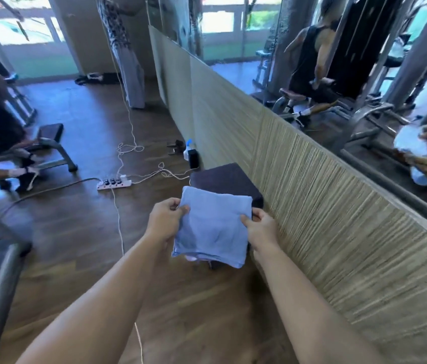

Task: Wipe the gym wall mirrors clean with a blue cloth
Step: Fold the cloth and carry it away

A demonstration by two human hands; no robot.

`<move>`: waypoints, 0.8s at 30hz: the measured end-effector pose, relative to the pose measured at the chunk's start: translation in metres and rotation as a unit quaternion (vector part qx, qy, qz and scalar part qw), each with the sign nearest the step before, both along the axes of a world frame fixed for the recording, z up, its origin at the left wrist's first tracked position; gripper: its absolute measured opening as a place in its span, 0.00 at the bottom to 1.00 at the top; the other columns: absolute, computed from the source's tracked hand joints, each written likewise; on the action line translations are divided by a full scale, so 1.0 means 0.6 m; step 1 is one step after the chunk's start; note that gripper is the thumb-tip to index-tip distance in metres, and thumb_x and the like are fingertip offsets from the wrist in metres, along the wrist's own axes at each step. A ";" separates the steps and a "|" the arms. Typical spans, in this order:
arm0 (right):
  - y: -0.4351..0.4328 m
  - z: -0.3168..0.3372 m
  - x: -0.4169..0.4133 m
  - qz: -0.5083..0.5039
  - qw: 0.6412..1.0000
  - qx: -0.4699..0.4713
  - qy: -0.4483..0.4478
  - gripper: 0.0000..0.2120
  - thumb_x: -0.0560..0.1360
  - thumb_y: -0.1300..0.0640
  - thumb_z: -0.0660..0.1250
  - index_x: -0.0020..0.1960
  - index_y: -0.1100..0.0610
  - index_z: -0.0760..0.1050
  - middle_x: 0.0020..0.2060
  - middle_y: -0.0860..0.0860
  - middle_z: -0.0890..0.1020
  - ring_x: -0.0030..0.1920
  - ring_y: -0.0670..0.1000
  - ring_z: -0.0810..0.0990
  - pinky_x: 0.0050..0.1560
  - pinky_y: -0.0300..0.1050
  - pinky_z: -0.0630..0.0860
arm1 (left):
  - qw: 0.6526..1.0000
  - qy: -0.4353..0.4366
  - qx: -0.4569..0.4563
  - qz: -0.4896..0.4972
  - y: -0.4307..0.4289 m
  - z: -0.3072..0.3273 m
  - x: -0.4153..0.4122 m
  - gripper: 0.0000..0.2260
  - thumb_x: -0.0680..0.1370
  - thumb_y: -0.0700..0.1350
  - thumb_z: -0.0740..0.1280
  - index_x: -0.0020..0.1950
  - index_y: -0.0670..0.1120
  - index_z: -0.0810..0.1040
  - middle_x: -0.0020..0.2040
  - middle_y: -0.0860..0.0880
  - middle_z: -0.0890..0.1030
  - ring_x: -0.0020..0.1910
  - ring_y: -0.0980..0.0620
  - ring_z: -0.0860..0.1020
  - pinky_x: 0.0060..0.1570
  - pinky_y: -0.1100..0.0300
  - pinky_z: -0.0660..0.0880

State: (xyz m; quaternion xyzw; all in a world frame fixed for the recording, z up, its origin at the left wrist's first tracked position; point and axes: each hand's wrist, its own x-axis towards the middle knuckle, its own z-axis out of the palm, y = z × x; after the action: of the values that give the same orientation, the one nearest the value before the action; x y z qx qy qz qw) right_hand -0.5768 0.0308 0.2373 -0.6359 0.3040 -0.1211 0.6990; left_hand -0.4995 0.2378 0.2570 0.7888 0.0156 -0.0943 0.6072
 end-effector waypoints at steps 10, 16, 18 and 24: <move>-0.052 -0.043 0.177 -0.016 0.997 0.043 0.054 0.10 0.78 0.67 0.70 0.56 0.55 0.79 0.47 0.51 0.84 0.49 0.52 0.83 0.50 0.48 0.80 | 0.998 0.000 0.023 -0.064 -0.078 -0.022 0.231 0.09 0.80 0.37 0.69 0.42 0.49 0.83 0.35 0.55 0.83 0.37 0.52 0.78 0.39 0.60 0.75; -0.063 -0.082 0.286 -0.104 0.989 0.069 0.076 0.13 0.78 0.68 0.69 0.59 0.55 0.77 0.50 0.54 0.84 0.51 0.55 0.84 0.54 0.53 0.81 | 0.983 0.004 0.062 -0.170 -0.133 -0.062 0.394 0.09 0.79 0.38 0.68 0.46 0.51 0.84 0.43 0.52 0.85 0.43 0.50 0.81 0.49 0.52 0.78; -0.063 -0.098 0.328 -0.142 0.983 0.079 0.087 0.13 0.76 0.69 0.69 0.58 0.56 0.78 0.51 0.55 0.85 0.52 0.57 0.84 0.56 0.58 0.82 | 0.973 0.006 0.078 -0.218 -0.155 -0.085 0.450 0.11 0.78 0.36 0.66 0.50 0.49 0.85 0.45 0.50 0.87 0.44 0.50 0.82 0.49 0.50 0.80; -0.055 -0.133 0.423 -0.275 0.948 0.093 0.130 0.13 0.76 0.68 0.68 0.58 0.58 0.81 0.49 0.53 0.86 0.48 0.52 0.84 0.45 0.45 0.80 | 0.921 0.026 0.089 -0.377 -0.220 -0.142 0.597 0.18 0.77 0.31 0.64 0.62 0.49 0.77 0.52 0.51 0.84 0.46 0.58 0.80 0.42 0.67 0.76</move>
State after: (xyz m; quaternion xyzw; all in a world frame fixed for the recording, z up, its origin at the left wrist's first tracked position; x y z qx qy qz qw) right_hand -0.3230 -0.0022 0.1578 -0.4697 0.5657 -0.1961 0.6488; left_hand -0.1412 0.1057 0.1719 0.7843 -0.2591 -0.3352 0.4532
